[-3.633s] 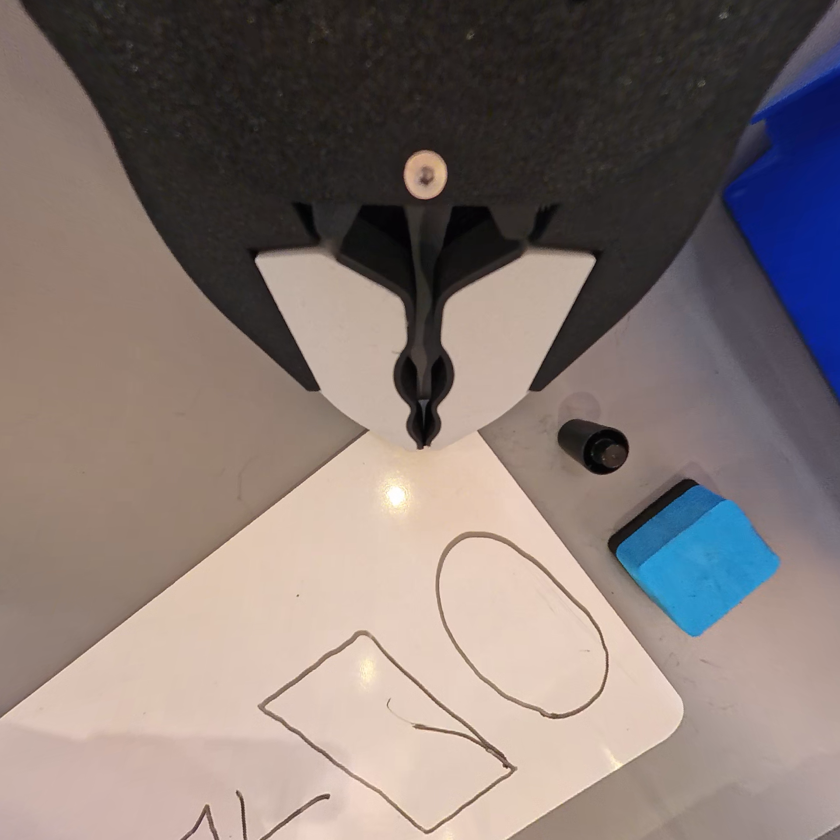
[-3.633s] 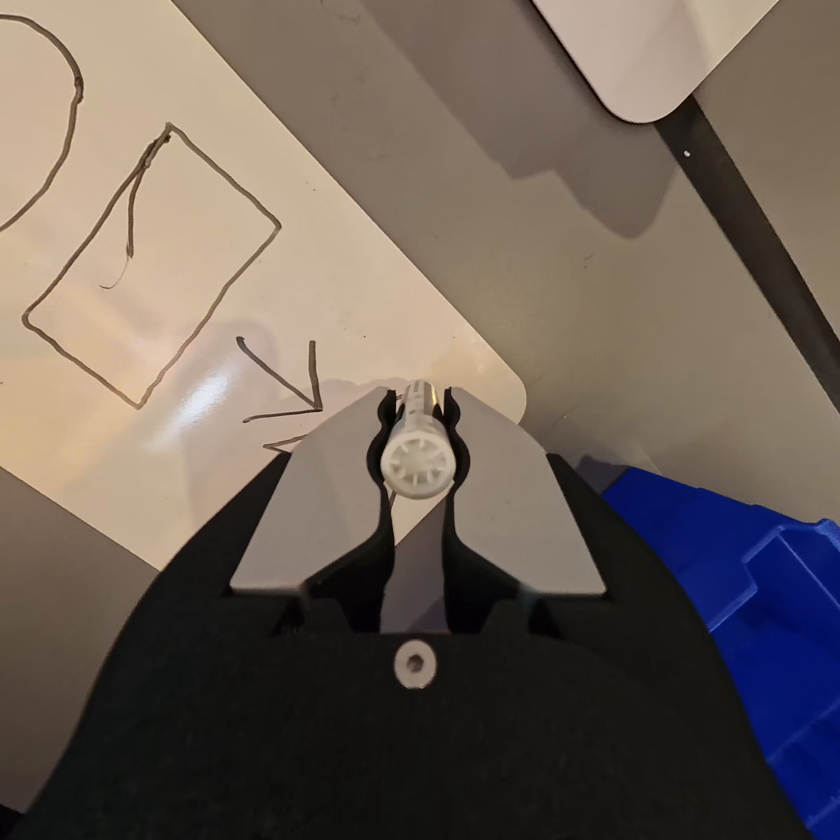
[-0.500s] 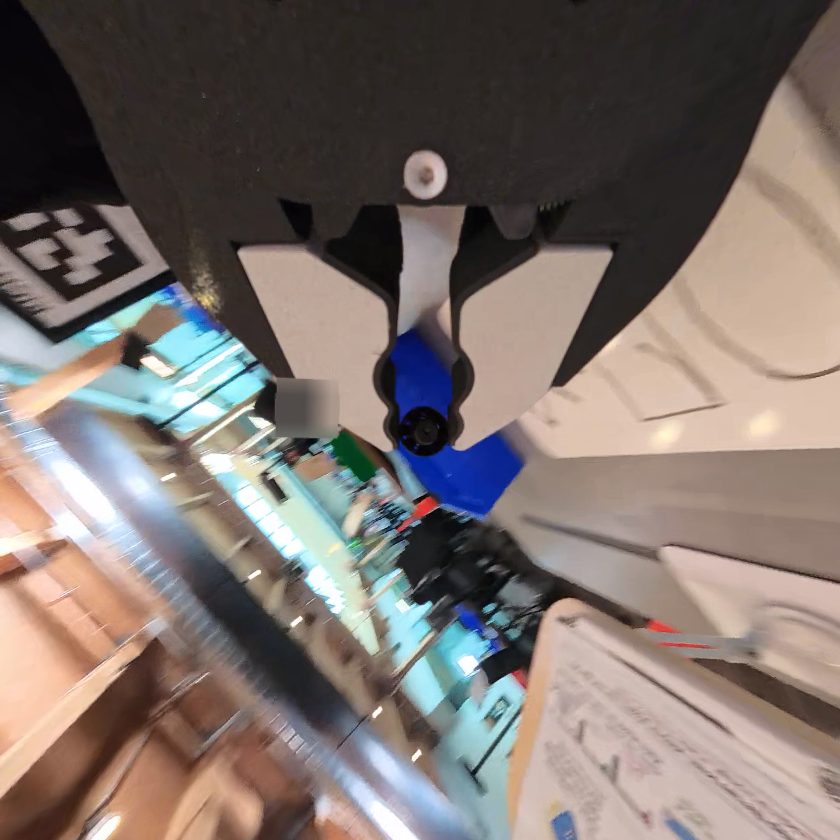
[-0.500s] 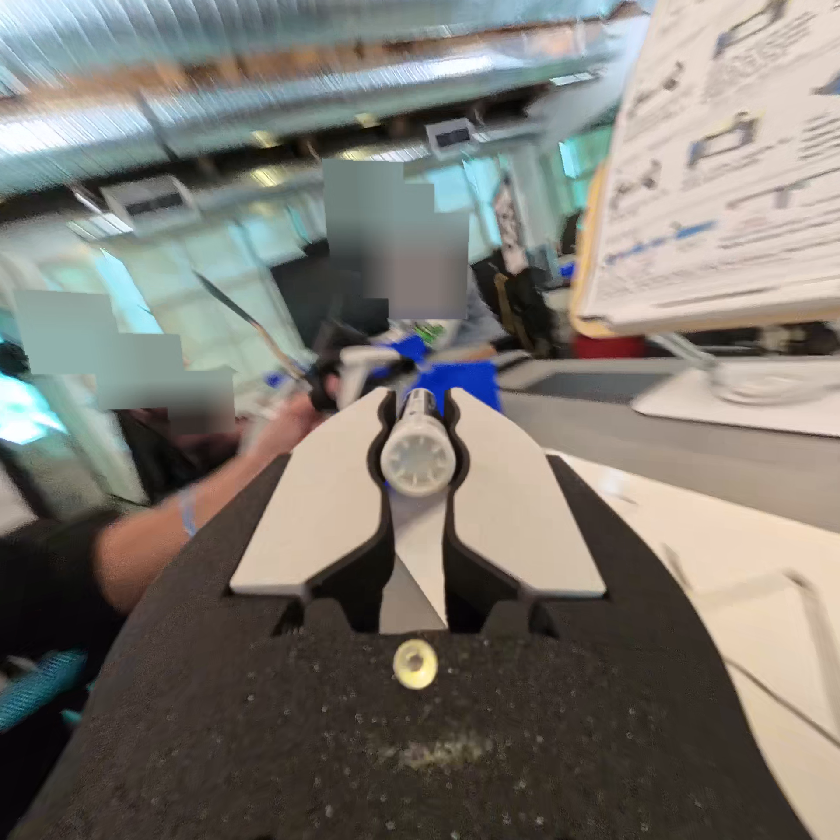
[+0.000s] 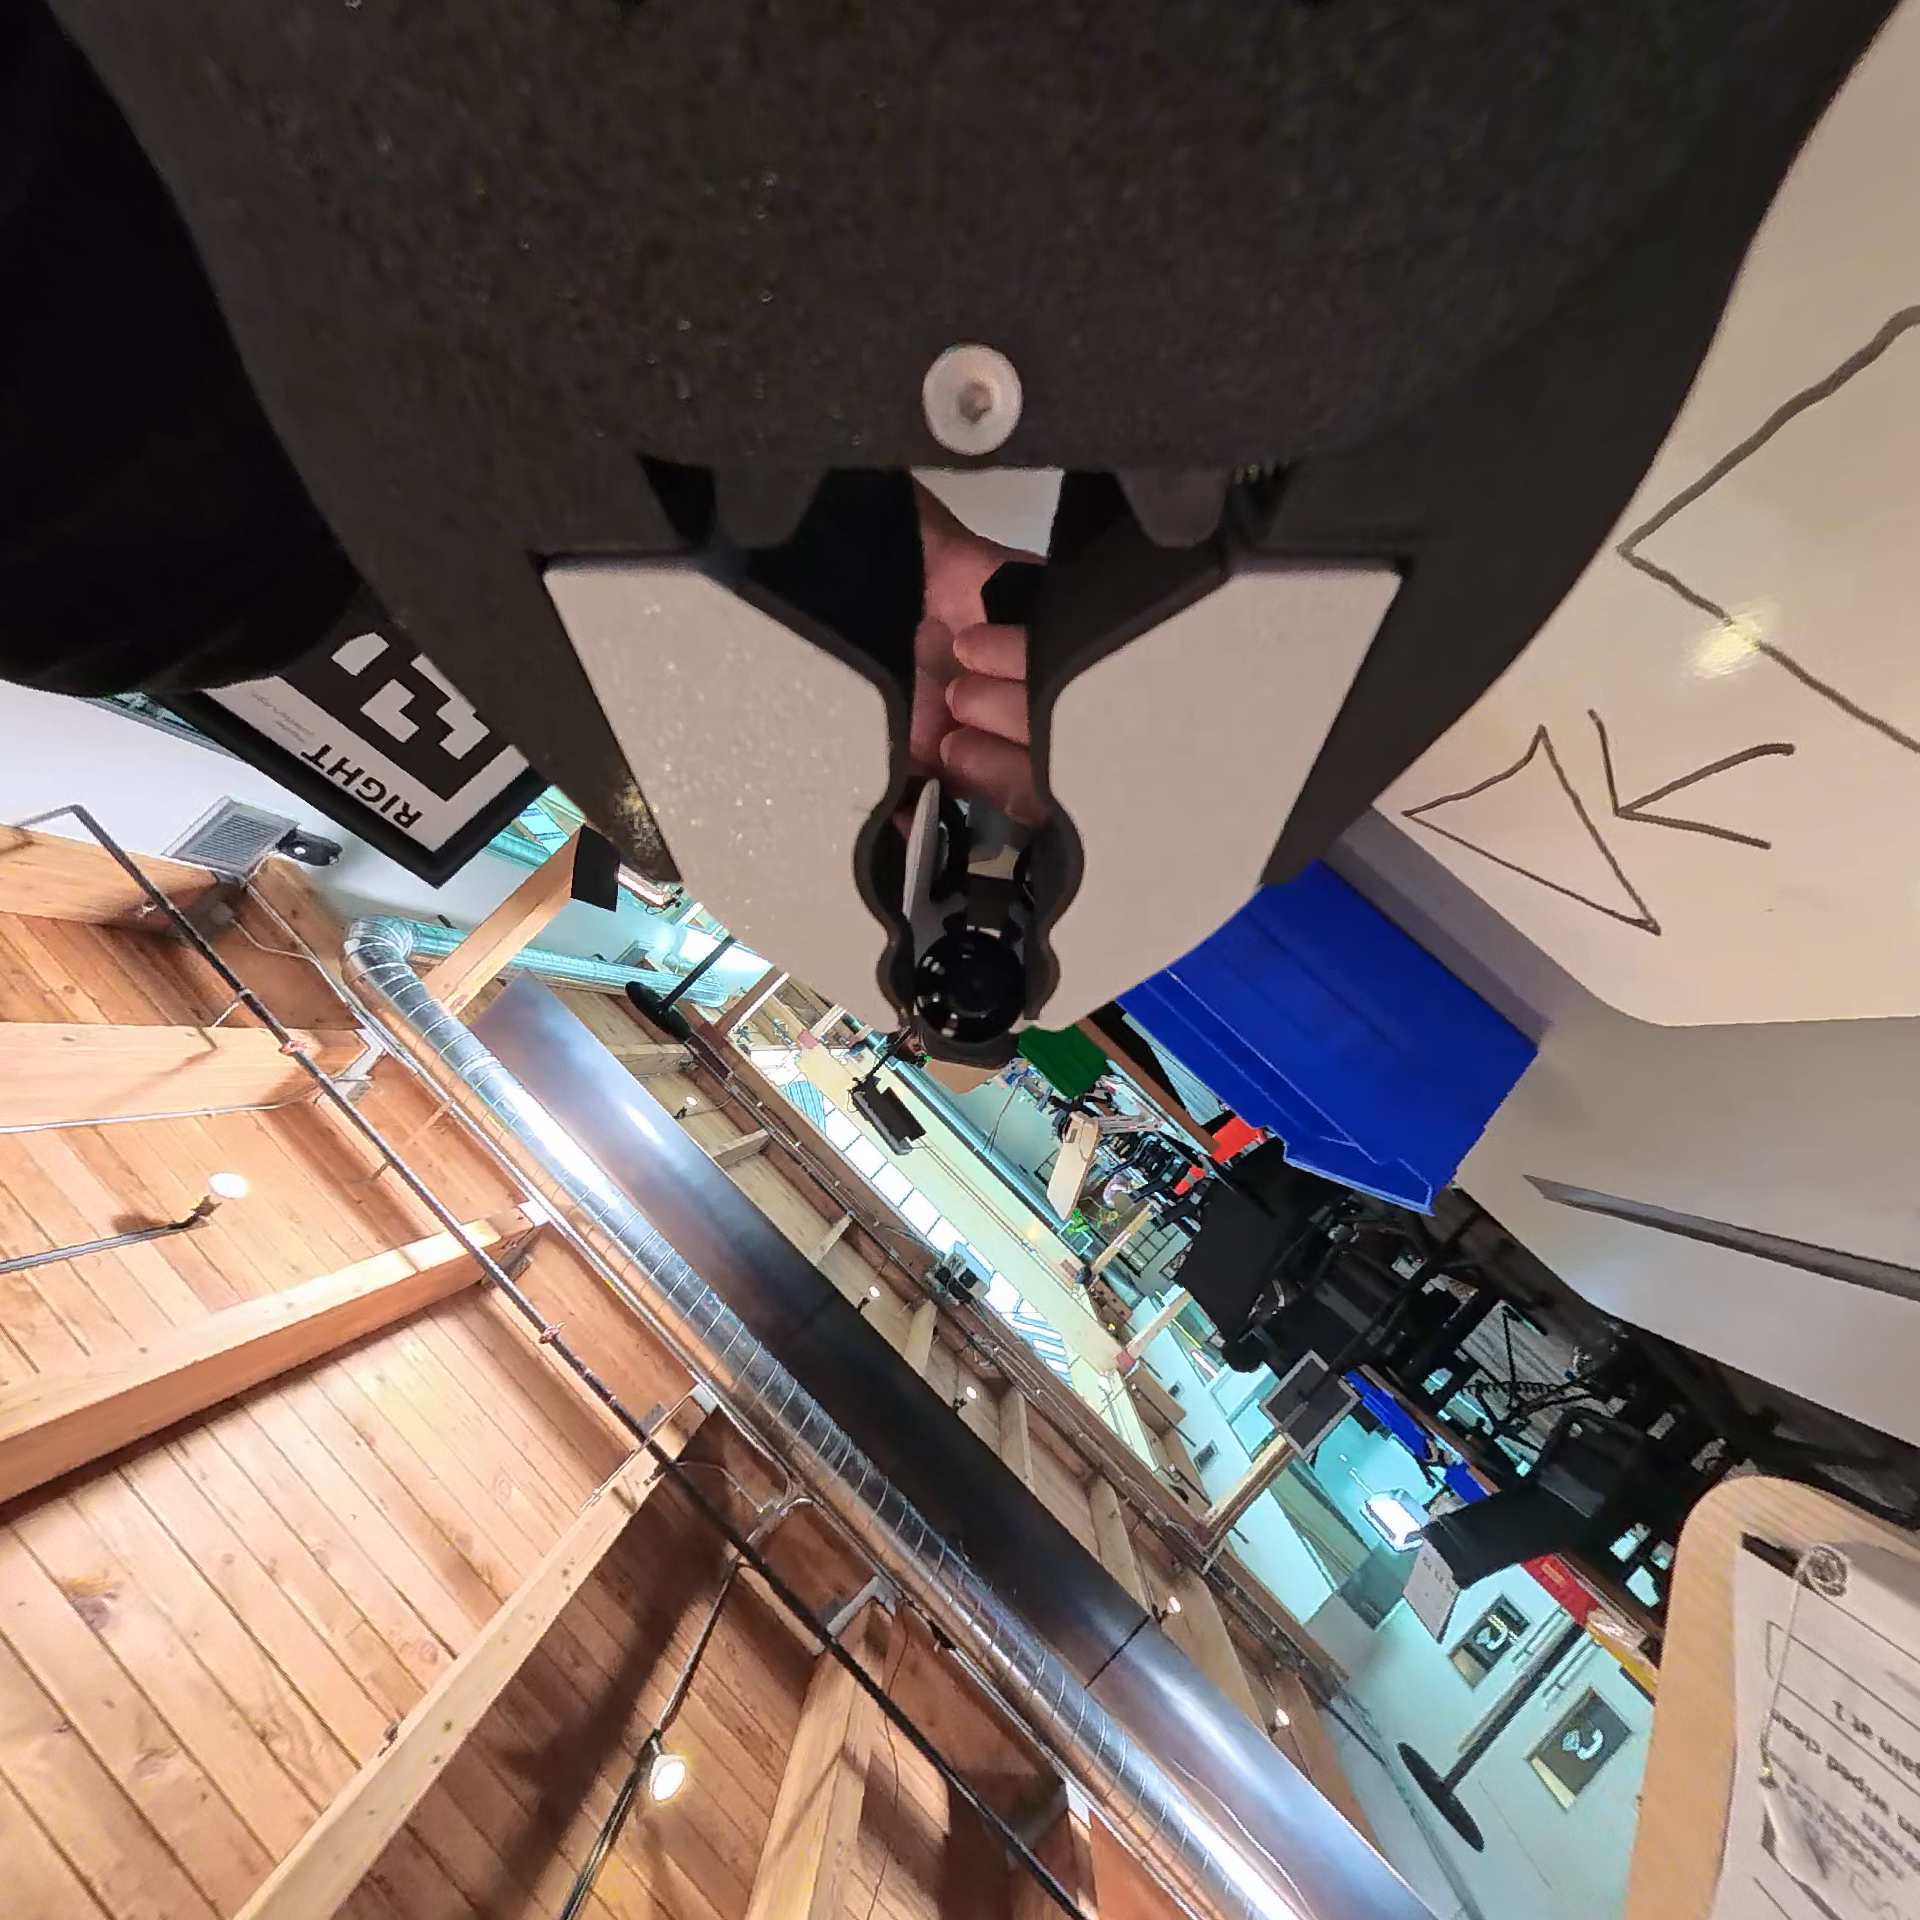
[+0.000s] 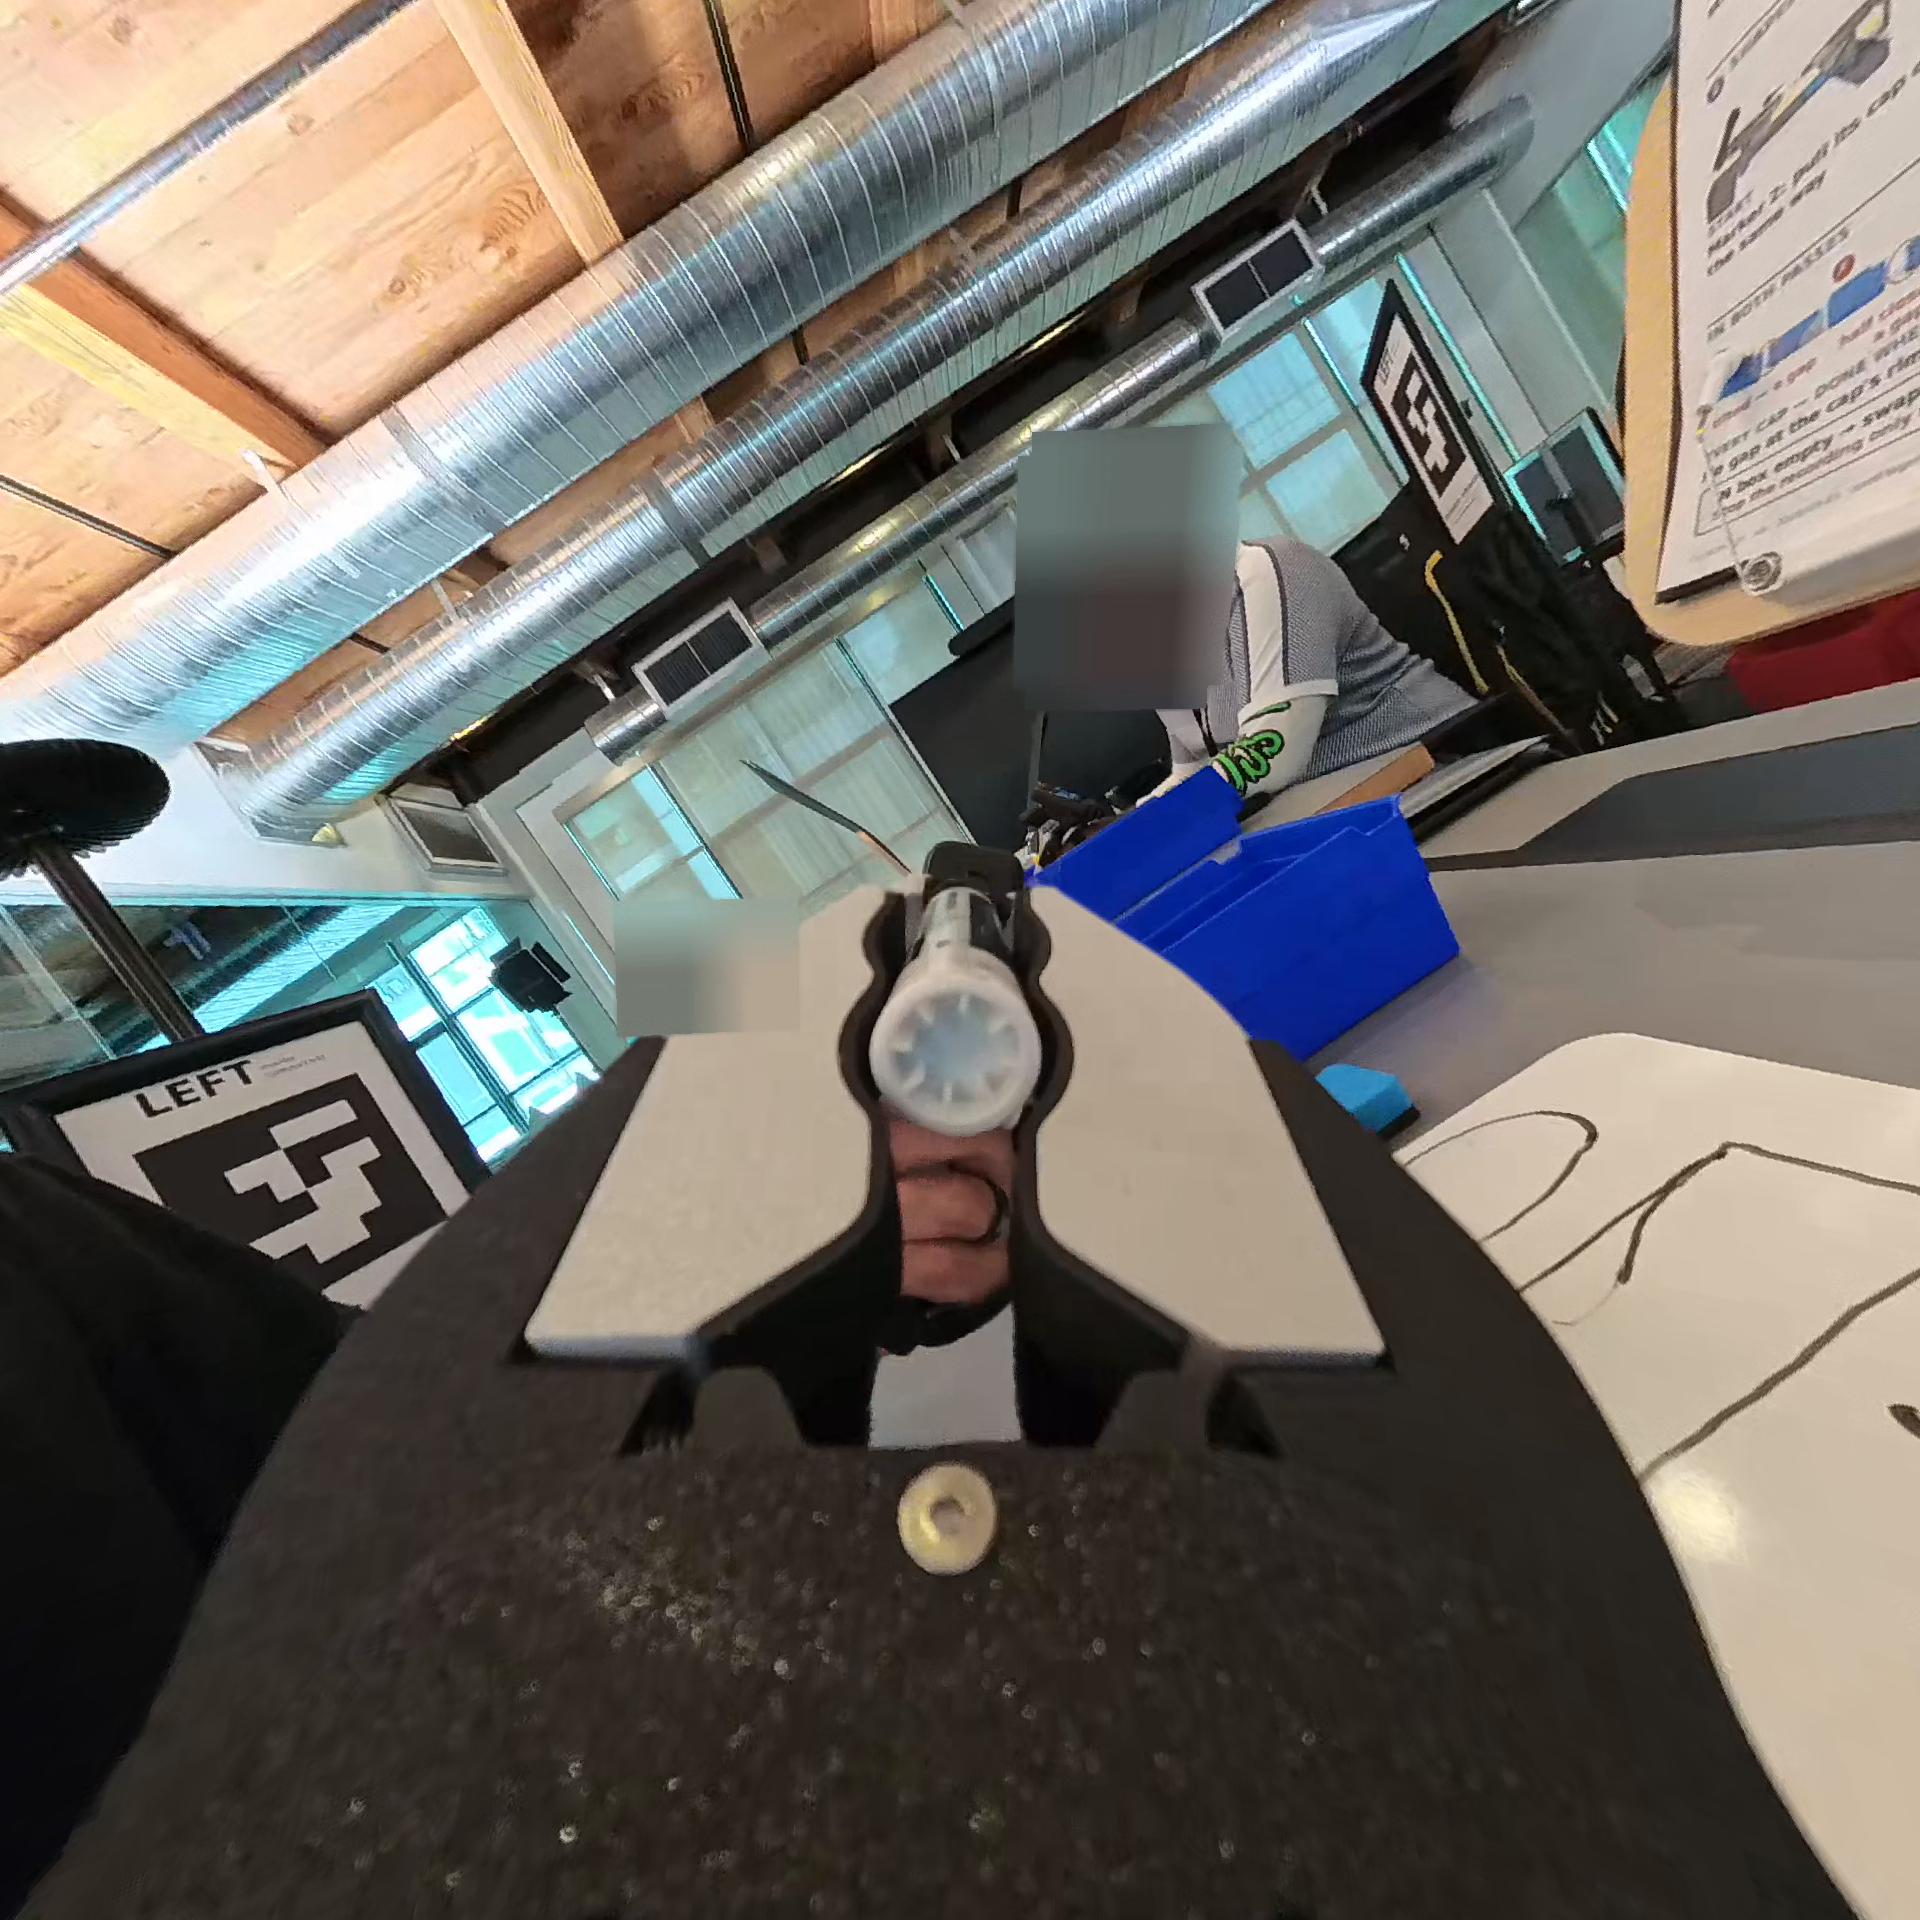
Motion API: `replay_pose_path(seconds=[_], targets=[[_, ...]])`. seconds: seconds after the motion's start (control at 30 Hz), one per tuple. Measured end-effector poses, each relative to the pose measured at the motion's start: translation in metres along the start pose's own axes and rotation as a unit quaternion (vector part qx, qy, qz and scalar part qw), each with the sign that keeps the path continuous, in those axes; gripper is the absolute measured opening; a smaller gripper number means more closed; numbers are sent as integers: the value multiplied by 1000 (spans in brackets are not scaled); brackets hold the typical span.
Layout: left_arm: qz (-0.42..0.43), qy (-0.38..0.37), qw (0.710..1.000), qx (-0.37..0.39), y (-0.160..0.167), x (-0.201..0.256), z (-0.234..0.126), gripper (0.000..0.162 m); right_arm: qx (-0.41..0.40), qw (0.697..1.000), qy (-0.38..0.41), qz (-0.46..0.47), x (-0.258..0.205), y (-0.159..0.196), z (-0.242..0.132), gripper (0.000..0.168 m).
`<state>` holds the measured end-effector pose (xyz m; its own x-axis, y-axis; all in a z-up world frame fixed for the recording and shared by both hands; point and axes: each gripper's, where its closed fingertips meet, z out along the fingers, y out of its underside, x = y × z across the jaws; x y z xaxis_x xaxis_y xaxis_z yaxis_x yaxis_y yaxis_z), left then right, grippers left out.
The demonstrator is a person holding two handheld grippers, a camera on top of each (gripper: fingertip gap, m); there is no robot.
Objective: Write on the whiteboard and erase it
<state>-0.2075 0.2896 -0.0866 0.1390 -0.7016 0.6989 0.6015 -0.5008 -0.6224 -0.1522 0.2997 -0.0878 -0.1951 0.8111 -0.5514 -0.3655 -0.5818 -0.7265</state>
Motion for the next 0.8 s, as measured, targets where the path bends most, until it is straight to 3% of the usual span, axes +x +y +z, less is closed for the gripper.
replay_pose_path(seconds=[0.8], targets=[[15, -42, 996, -75, 32, -22, 3, 19, -18, 999, 17, 24, 16, 21, -9, 20]])
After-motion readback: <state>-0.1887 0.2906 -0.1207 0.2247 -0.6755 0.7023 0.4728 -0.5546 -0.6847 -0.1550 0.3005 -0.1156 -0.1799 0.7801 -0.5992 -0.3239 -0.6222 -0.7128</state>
